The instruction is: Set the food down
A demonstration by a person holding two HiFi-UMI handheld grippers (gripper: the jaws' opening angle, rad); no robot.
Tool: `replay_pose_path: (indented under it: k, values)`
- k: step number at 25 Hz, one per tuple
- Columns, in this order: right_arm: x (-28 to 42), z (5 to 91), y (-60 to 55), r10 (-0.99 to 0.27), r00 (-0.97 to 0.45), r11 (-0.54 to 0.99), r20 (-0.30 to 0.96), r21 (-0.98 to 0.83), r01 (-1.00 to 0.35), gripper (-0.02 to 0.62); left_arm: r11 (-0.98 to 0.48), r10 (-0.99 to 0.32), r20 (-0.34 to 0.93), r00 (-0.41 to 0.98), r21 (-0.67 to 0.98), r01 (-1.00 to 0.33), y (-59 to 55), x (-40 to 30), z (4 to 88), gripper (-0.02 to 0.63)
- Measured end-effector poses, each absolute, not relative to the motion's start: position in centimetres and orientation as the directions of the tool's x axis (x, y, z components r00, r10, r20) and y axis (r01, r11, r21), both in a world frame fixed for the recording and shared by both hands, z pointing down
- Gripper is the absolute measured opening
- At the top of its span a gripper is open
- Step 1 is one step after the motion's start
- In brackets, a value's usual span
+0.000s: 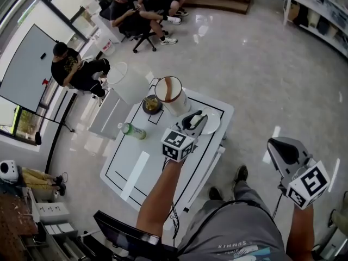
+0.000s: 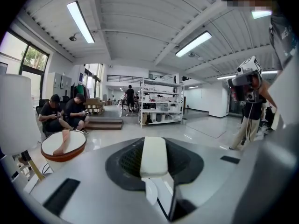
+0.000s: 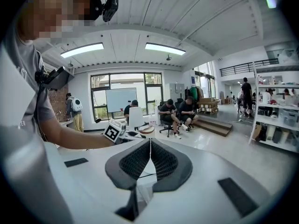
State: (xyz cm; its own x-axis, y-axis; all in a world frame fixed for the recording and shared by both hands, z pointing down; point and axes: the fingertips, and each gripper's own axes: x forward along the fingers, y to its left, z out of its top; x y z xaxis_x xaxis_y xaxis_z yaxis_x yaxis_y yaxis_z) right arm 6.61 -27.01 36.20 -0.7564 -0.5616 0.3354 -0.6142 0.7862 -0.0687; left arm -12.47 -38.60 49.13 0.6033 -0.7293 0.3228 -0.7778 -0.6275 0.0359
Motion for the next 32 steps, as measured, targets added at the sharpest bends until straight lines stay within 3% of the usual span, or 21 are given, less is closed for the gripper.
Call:
replay_pose_path:
  k: [32]
  values:
    - [10.7, 41.3, -32.3, -0.549, -0.714, 0.751, 0.433, -0.119, -0.650, 0.008, -0.619, -0.583, 0.672, 0.456, -0.004, -0.785, -46.4, -13.1, 66.6, 0.098]
